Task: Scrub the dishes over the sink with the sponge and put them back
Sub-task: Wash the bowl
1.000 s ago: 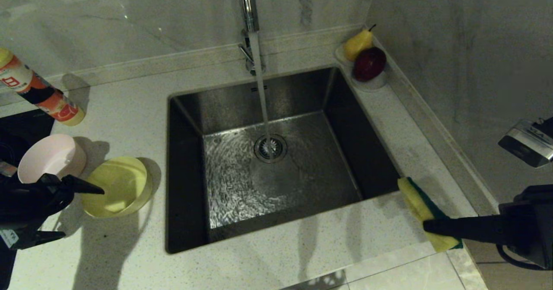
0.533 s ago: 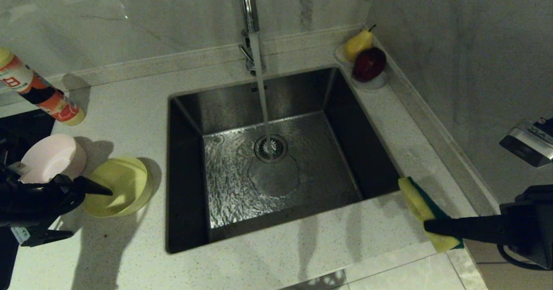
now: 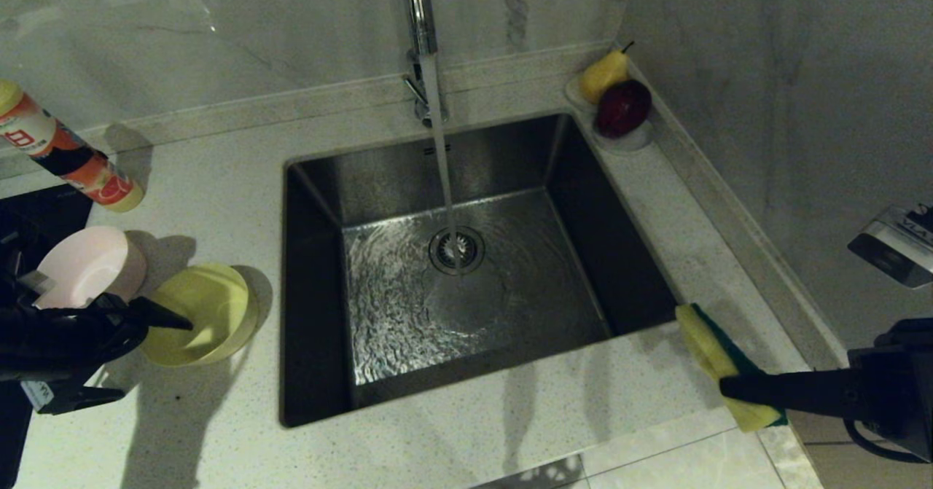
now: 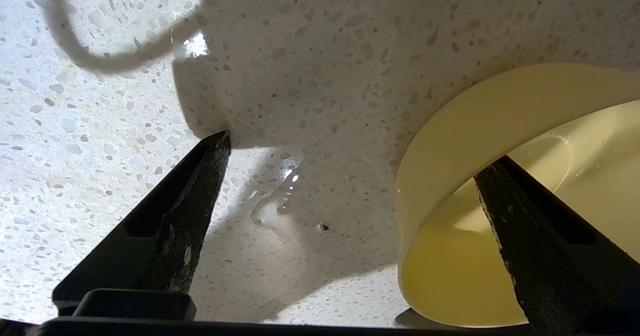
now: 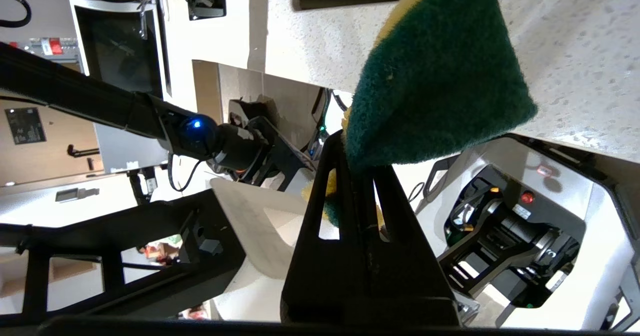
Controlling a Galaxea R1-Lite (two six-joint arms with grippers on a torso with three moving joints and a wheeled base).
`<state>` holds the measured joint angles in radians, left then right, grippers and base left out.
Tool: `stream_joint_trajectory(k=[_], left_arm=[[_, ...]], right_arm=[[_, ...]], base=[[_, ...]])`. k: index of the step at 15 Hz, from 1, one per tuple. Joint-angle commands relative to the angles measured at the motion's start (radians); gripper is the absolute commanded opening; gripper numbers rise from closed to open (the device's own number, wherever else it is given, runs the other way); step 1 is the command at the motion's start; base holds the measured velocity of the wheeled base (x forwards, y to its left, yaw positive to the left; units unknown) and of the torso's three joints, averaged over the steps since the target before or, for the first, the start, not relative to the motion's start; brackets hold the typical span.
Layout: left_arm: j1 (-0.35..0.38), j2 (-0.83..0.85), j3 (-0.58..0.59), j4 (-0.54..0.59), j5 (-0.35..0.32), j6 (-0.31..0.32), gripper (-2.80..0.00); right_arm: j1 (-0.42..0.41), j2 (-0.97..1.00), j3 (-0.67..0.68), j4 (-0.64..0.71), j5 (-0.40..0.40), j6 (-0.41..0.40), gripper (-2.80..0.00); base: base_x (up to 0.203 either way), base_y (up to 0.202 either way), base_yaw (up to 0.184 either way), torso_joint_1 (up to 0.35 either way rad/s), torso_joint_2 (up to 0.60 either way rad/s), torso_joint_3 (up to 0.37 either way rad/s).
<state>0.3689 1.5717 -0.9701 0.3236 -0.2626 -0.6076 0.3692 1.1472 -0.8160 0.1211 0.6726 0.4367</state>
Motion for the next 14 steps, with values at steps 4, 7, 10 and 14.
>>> stream_joint_trajectory(k=[4,7,10,14], left_arm=[[-0.001,0.002,-0.032,0.014,0.017,-0.004,-2.80],[-0.004,-0.007,-0.070,0.040,0.022,0.003,-2.80],[-0.016,-0.010,-0.112,0.109,0.042,0.006,-2.80],[-0.040,-0.001,-0.064,0.098,0.086,0.011,-2.80]], right_arm=[[-0.016,0.014,0.000,0.000,0.005,-0.001,-2.80],[-0.016,0.013,0.004,0.000,0.005,-0.001,-2.80],[-0.029,0.011,0.009,-0.003,0.007,-0.001,-2.80],[-0.072,-0.004,-0.009,-0.003,0.011,-0.001,-2.80]], base=[[0.000,0.000,0.000,0.000,0.00,0.000],[0.000,0.000,0.000,0.000,0.00,0.000],[0.000,0.000,0.000,0.000,0.00,0.000],[0.000,0.000,0.000,0.000,0.00,0.000]])
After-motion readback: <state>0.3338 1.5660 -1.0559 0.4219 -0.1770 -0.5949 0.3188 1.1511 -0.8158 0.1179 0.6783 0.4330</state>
